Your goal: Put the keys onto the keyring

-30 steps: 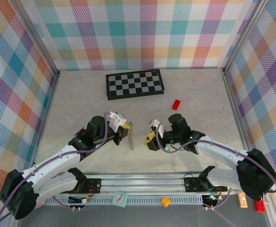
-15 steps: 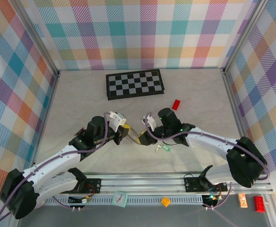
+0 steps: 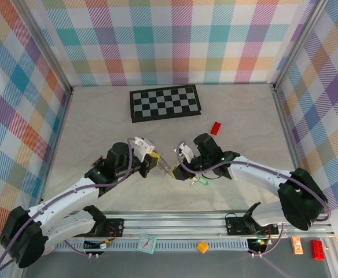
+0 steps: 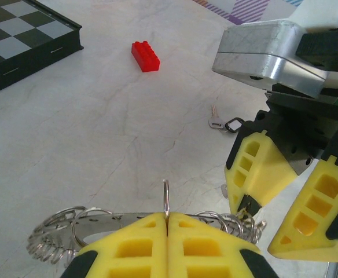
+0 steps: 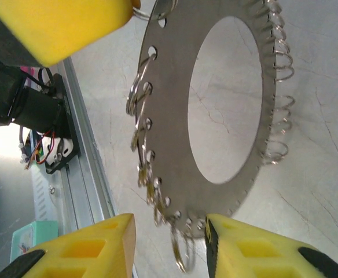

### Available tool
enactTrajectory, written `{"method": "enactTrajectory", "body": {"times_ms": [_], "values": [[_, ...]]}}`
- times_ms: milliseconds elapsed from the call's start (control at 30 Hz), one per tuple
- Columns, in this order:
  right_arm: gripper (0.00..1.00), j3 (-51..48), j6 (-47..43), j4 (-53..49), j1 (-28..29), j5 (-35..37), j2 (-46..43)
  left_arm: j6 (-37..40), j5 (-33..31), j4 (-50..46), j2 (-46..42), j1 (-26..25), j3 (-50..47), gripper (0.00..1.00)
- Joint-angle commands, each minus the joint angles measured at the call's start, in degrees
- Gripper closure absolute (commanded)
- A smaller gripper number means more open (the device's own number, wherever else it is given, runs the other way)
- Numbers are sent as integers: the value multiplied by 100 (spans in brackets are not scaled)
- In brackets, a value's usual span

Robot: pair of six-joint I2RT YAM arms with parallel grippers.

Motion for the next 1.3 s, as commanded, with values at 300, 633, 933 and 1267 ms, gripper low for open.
{"method": "enactTrajectory", "body": {"times_ms": [300,633,933,1267], "values": [[68,154,-286,-206,19,-389,-45,-66,128,232,-13,-65,-5,100],[79,131,-336,-244,30,-364,35,-65,141,241,51,-65,4,100],[83,141,-375,-274,31,-351,82,-65,146,241,49,-65,22,100],[82,196,-415,-356,47,-394,180,-66,154,233,52,-63,30,100]]}}
